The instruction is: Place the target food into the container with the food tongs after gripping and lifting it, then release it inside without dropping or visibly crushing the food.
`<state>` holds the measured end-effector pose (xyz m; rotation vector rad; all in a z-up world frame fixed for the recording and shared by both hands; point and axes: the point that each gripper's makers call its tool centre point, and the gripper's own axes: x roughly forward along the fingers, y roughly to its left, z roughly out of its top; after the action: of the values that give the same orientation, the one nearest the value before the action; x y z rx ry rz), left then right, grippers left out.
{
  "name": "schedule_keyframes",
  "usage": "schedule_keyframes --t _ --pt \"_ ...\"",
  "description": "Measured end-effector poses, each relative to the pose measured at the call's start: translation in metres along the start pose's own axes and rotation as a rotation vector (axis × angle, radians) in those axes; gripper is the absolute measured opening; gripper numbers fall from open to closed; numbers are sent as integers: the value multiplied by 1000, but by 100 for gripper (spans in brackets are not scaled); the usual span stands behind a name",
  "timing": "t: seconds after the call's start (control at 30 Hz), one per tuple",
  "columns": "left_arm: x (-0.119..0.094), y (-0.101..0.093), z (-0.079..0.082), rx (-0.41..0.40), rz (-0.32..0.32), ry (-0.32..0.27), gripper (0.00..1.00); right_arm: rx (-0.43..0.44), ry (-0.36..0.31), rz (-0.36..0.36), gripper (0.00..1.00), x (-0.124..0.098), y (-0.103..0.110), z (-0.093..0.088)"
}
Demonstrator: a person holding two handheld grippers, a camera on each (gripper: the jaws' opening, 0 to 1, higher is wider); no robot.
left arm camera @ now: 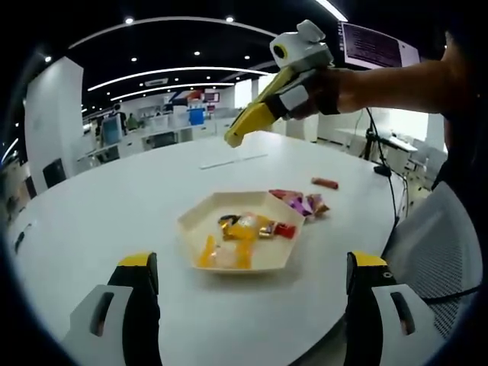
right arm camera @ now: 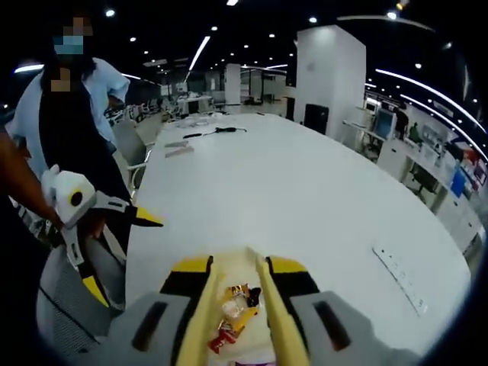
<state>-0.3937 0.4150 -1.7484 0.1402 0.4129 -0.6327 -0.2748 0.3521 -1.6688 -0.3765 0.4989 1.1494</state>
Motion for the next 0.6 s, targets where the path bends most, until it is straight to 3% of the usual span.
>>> schedule_keyframes --t 0.1,0.6 --pt "0 0 0 0 -1 2 99 16 -5 4 27 -4 -1 0" --pt "0 0 -1 -2 -3 8 99 -60 -74 -9 27 -14 -9 8"
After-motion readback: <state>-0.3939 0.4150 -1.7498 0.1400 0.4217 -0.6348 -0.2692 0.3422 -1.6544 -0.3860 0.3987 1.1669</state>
